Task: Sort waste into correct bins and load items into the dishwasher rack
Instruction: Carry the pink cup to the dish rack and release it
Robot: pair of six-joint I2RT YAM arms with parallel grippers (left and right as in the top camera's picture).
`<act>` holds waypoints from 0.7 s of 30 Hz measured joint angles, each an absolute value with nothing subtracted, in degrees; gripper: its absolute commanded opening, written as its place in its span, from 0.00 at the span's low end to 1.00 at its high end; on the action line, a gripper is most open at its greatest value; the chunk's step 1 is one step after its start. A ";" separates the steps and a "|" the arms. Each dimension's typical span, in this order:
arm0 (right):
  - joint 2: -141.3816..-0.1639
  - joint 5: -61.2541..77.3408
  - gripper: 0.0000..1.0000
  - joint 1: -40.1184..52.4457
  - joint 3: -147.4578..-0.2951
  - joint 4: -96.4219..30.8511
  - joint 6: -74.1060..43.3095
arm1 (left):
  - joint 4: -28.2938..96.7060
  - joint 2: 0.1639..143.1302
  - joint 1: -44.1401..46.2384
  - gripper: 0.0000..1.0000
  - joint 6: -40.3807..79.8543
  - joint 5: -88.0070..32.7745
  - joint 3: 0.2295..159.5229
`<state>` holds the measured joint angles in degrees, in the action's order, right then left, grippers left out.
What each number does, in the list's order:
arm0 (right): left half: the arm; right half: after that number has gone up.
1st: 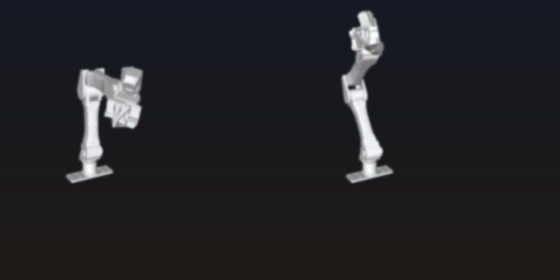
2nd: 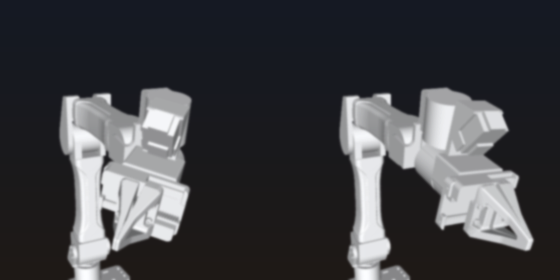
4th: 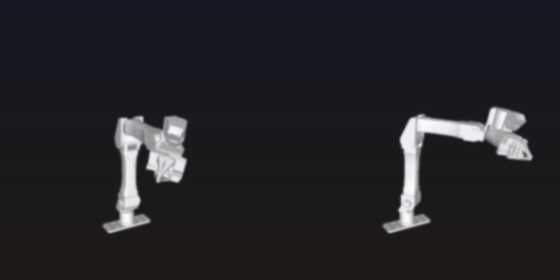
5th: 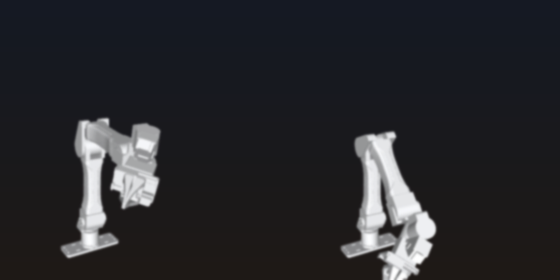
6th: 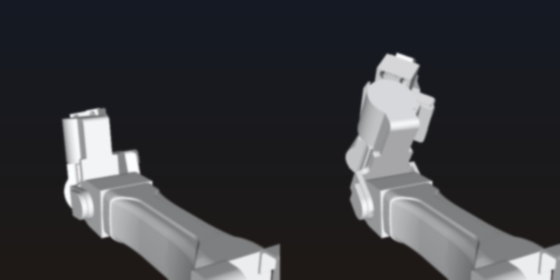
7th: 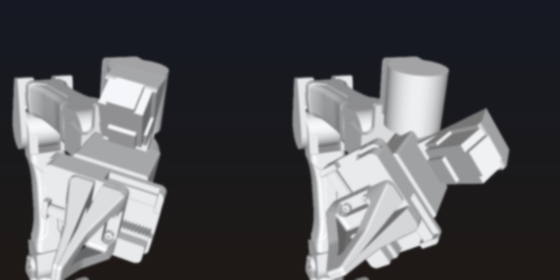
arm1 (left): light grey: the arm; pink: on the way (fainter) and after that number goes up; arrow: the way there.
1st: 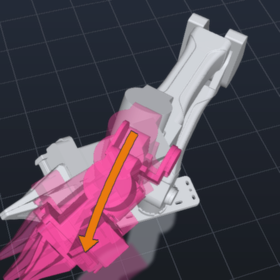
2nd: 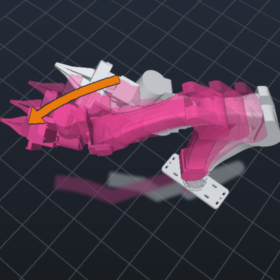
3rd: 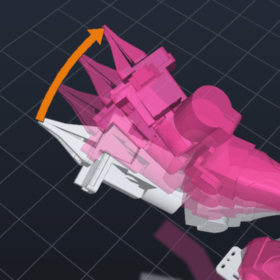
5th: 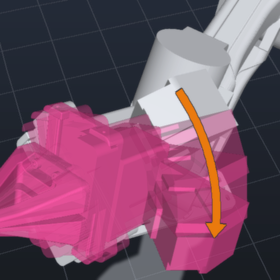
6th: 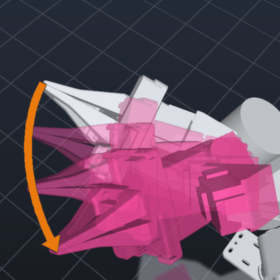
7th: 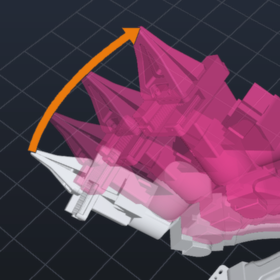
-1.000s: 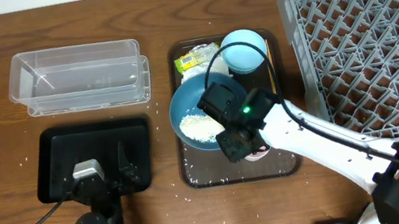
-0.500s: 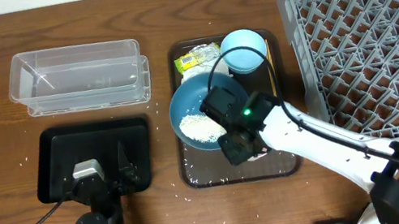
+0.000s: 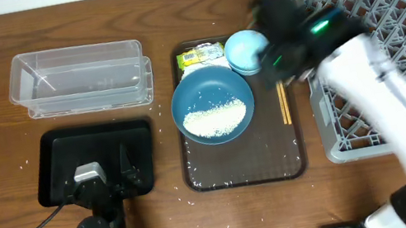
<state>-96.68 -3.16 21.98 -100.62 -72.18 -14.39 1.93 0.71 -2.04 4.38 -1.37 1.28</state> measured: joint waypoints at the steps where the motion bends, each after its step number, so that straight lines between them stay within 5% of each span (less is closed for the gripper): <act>1: -96.68 -2.46 0.01 17.82 -102.39 -71.20 -12.67 | 1.91 0.71 -2.04 0.98 4.40 -1.37 1.28; 12: -100.07 29.74 0.01 -19.70 -104.86 -43.48 0.38 | 1.91 0.71 -2.04 0.98 4.40 -1.39 1.28; 21: -118.52 55.11 0.01 -28.34 -104.55 -16.95 -7.27 | 1.93 0.71 -2.04 0.98 4.40 -1.39 1.28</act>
<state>-118.52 55.11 -28.34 -104.55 -16.95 -7.27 1.93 0.71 -2.04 4.40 -1.39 1.28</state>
